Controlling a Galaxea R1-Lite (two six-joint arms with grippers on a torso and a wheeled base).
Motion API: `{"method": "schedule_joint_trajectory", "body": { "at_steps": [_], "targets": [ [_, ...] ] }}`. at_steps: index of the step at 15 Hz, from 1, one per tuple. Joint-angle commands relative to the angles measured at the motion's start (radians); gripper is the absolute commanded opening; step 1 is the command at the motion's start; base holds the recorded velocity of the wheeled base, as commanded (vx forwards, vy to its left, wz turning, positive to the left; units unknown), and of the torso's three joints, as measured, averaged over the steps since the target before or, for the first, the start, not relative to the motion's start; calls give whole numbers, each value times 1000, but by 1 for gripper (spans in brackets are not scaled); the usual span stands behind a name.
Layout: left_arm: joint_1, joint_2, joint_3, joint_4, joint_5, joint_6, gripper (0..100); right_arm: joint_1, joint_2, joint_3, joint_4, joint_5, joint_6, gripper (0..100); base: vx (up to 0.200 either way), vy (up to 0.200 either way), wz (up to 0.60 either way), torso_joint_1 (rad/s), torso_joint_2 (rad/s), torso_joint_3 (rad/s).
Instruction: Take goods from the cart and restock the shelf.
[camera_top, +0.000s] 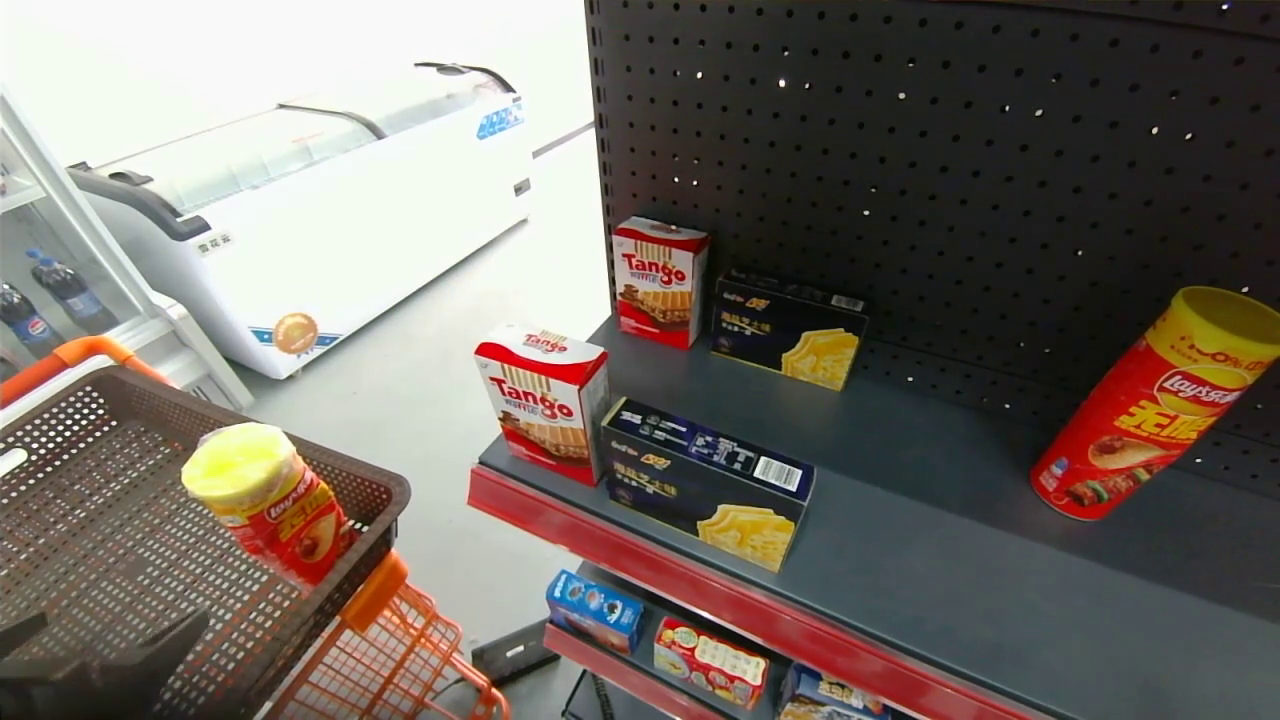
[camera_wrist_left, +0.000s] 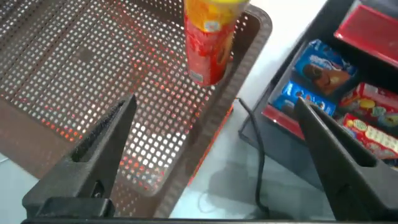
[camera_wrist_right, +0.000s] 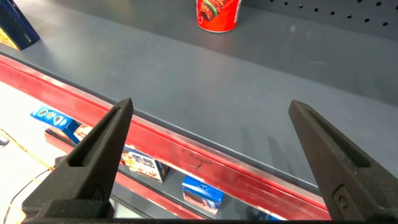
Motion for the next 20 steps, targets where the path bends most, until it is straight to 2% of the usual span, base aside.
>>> {"method": "schedule_joint_trajectory", "body": {
  "at_steps": [1, 4, 5, 6, 7, 8, 9, 10, 12, 13, 17, 19, 20],
  "targets": [
    [66, 304, 11, -234, -39, -18, 100, 0, 1, 0, 0, 1, 0, 100, 0, 0, 0, 0, 0, 0],
    [54, 499, 62, -526, -54, -6, 100, 0, 1, 0, 0, 1, 0, 100, 0, 0, 0, 0, 0, 0],
    [49, 599, 85, -691, -53, 2, 100, 0, 1, 0, 0, 1, 0, 100, 0, 0, 0, 0, 0, 0],
    [52, 649, 95, -785, -53, 2, 100, 0, 1, 0, 0, 1, 0, 100, 0, 0, 0, 0, 0, 0],
    [55, 754, 131, -966, -53, 5, 100, 0, 1, 0, 0, 1, 0, 100, 0, 0, 0, 0, 0, 0],
    [55, 783, 143, -1020, -53, 5, 100, 0, 1, 0, 0, 1, 0, 100, 0, 0, 0, 0, 0, 0],
    [54, 860, 177, -1138, -51, 11, 100, 0, 1, 0, 0, 1, 0, 100, 0, 0, 0, 0, 0, 0],
    [50, 903, 189, -1205, -51, 11, 100, 0, 1, 0, 0, 1, 0, 100, 0, 0, 0, 0, 0, 0],
    [47, 978, 183, -1314, -51, 11, 100, 0, 1, 0, 0, 1, 0, 100, 0, 0, 0, 0, 0, 0],
    [50, 1007, 177, -1330, -51, 11, 100, 0, 1, 0, 0, 1, 0, 100, 0, 0, 0, 0, 0, 0],
    [55, 1056, 154, -1330, -48, 11, 100, 0, 1, 0, 0, 1, 0, 100, 0, 0, 0, 0, 0, 0],
    [55, 1074, 111, -1330, -46, 5, 100, 0, 1, 0, 0, 1, 0, 100, 0, 0, 0, 0, 0, 0],
    [55, 1074, 92, -1330, -48, 5, 0, 0, 1, 0, 0, 1, 0, 100, 0, 0, 0, 0, 0, 0]
  ]
}}
